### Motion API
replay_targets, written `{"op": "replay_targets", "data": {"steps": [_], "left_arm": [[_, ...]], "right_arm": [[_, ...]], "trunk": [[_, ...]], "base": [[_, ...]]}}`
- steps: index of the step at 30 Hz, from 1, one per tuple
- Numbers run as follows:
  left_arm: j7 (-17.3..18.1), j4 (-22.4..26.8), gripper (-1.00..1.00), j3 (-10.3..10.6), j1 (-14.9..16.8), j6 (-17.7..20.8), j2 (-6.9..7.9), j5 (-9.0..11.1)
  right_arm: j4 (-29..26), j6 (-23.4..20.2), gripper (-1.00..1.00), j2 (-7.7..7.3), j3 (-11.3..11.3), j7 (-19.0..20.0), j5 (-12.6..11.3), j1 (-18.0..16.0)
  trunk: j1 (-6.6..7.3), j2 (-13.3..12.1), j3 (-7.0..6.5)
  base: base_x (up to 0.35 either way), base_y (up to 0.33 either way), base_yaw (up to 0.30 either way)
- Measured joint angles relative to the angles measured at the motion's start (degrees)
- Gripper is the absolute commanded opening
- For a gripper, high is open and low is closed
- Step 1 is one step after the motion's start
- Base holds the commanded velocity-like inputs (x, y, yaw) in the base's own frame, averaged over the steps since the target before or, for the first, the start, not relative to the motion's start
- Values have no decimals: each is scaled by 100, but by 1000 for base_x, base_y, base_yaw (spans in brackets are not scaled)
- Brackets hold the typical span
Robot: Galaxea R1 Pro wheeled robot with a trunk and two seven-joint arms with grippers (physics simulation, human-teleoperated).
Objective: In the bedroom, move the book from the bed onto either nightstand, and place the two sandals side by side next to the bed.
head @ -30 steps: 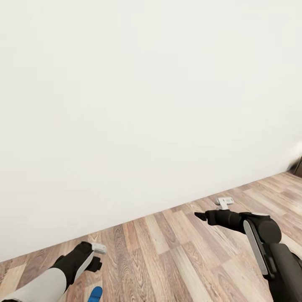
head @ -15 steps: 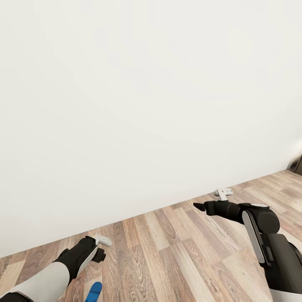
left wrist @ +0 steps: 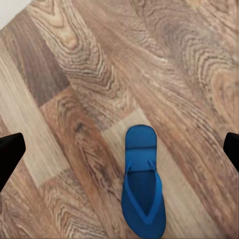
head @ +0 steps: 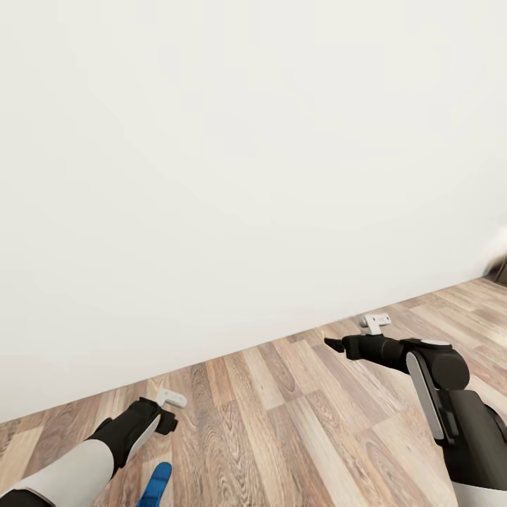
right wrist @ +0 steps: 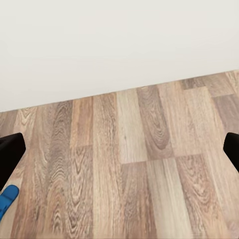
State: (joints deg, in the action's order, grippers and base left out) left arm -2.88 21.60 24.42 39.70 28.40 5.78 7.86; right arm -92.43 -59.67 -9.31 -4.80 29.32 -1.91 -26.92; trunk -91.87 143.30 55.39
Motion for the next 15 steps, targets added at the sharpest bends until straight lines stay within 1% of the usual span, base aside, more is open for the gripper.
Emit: {"op": "replay_targets", "data": {"steps": [4,15], "left_arm": [[98,-10,100,5,0,-50,8,-3],[151,-32,100,1,0,-80,35,0]], "right_arm": [[0,0,100,0,1,0,0,-1],[0,0,100,3,1,0,0,-2]], "trunk": [[-10,5,89],[-39,20,333]], "base": [[0,0,0],[0,0,0]]}}
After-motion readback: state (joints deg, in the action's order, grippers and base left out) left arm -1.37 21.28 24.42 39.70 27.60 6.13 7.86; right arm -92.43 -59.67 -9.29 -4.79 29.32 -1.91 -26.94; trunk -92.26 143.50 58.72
